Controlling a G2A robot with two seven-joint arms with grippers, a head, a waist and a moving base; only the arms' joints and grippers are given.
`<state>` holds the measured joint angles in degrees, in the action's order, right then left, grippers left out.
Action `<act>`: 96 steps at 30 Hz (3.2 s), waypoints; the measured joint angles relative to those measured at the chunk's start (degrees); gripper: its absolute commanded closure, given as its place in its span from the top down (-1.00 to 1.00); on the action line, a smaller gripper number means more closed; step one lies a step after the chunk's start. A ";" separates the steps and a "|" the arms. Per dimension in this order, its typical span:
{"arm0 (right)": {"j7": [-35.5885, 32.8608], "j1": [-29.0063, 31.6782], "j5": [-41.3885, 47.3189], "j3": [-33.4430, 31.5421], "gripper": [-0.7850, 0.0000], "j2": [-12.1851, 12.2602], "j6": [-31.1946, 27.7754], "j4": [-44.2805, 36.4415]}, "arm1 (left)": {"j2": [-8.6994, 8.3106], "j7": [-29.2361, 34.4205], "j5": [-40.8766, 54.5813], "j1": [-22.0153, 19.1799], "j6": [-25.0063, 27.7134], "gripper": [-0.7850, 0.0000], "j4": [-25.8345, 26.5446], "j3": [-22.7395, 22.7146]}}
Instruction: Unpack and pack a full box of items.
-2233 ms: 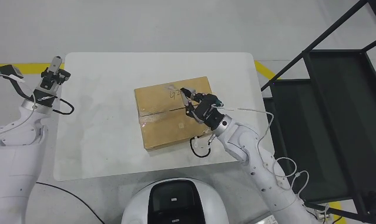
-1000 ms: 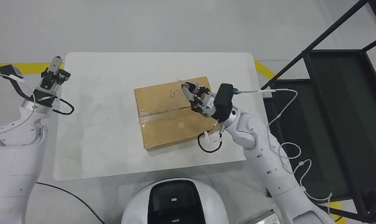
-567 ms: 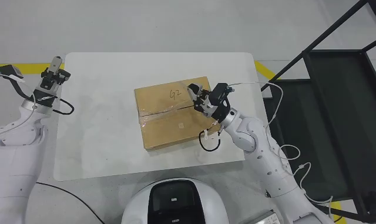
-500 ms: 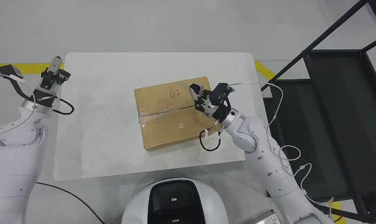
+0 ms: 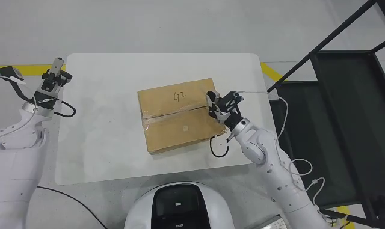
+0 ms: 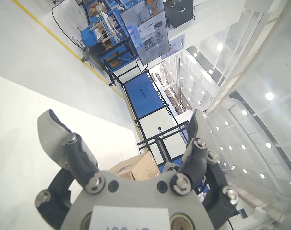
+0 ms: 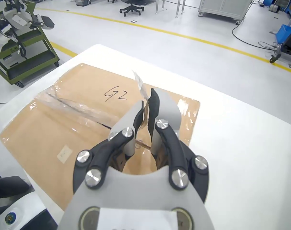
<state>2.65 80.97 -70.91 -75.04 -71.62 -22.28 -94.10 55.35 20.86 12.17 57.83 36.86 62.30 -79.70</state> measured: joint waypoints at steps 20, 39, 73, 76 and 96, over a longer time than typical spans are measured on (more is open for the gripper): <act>8.19 -2.01 -1.96 1.17 -1.00 0.03 -1.37 8.31 | 0.00 0.00 0.00 0.00 0.00 1.00 0.00 0.00; 9.21 0.83 -4.50 -0.75 -1.00 1.11 -6.00 1.86 | 0.00 0.00 0.00 0.00 0.00 1.00 0.00 0.00; -16.10 -8.10 21.41 5.13 -1.00 1.31 -20.85 6.95 | 0.00 0.00 0.00 0.00 0.00 1.00 0.00 0.00; -16.72 -10.68 26.23 6.40 -1.00 1.21 -25.69 8.62 | 0.00 0.00 0.00 0.00 0.00 1.00 0.00 0.00; -41.91 -27.70 55.02 19.74 1.00 -0.11 -29.09 20.68 | 0.00 0.00 0.00 0.00 0.00 1.00 0.00 0.00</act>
<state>-39.26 53.27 -15.89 -55.30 -71.73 -51.37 -73.42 55.35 20.86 12.17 57.83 36.86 62.30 -79.70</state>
